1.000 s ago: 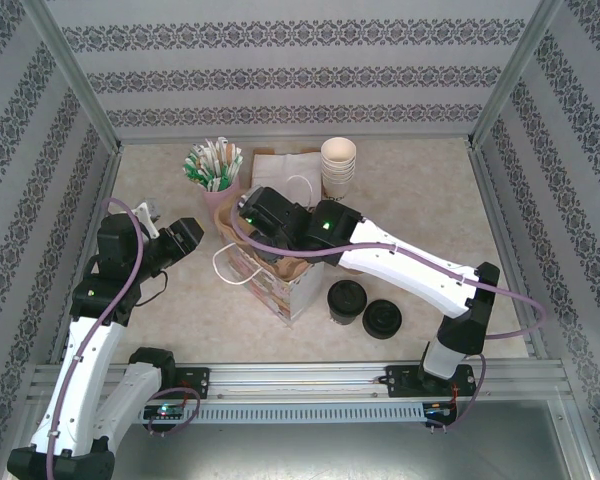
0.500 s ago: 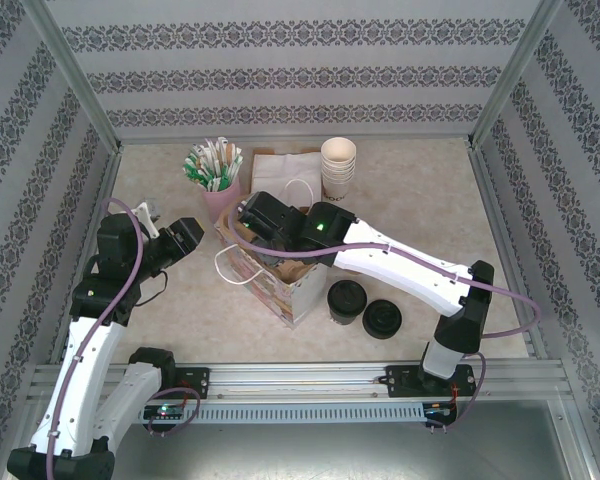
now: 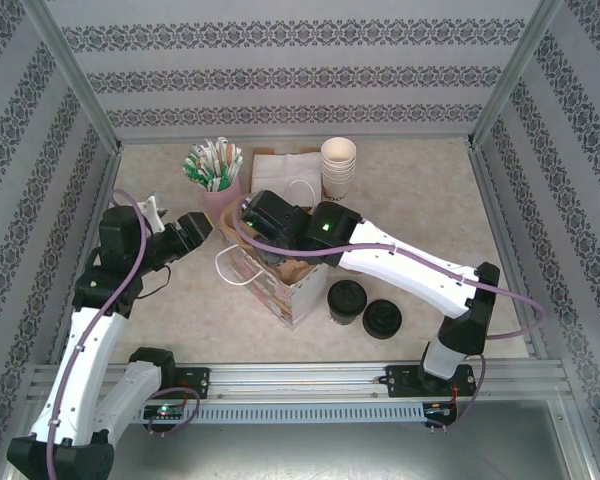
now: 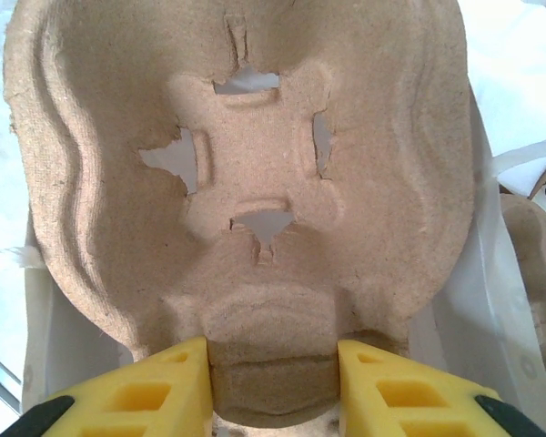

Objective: Pack the takeout coffee

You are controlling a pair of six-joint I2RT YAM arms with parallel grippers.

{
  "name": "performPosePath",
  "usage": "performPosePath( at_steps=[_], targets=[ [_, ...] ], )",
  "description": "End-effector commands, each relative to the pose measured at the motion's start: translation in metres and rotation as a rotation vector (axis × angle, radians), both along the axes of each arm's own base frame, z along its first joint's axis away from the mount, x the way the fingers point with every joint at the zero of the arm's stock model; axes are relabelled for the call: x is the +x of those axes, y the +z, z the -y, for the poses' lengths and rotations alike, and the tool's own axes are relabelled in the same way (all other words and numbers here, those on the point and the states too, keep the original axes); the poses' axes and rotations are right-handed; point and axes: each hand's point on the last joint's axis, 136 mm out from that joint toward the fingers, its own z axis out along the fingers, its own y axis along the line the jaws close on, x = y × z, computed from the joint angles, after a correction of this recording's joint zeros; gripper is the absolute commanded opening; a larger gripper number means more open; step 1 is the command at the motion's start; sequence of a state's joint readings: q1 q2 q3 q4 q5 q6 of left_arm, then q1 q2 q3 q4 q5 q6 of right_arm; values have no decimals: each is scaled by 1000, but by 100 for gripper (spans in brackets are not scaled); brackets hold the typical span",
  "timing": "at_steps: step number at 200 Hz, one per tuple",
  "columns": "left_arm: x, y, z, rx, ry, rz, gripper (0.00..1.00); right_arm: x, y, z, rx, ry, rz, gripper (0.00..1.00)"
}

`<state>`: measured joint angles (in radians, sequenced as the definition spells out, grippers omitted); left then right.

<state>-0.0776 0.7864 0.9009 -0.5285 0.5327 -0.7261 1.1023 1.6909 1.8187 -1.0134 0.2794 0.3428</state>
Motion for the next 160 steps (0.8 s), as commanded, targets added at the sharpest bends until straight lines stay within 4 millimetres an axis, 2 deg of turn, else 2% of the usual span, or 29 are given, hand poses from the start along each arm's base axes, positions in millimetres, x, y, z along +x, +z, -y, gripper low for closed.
performPosePath(
  at_steps=[1, 38, 125, 160],
  targets=[
    [2, 26, 12, -33, -69, 82, 67, -3, 12, 7, 27, -23, 14, 36],
    [1, 24, 18, -36, -103, 78, 67, -3, 8, 12, -3, -41, 5, 36],
    [3, 7, 31, 9, -166, 37, 67, -12, -23, 12, -68, -32, -112, 36],
    [4, 5, 33, 29, -173, 39, 67, -13, -29, 14, -72, -31, -142, 36]
  ],
)
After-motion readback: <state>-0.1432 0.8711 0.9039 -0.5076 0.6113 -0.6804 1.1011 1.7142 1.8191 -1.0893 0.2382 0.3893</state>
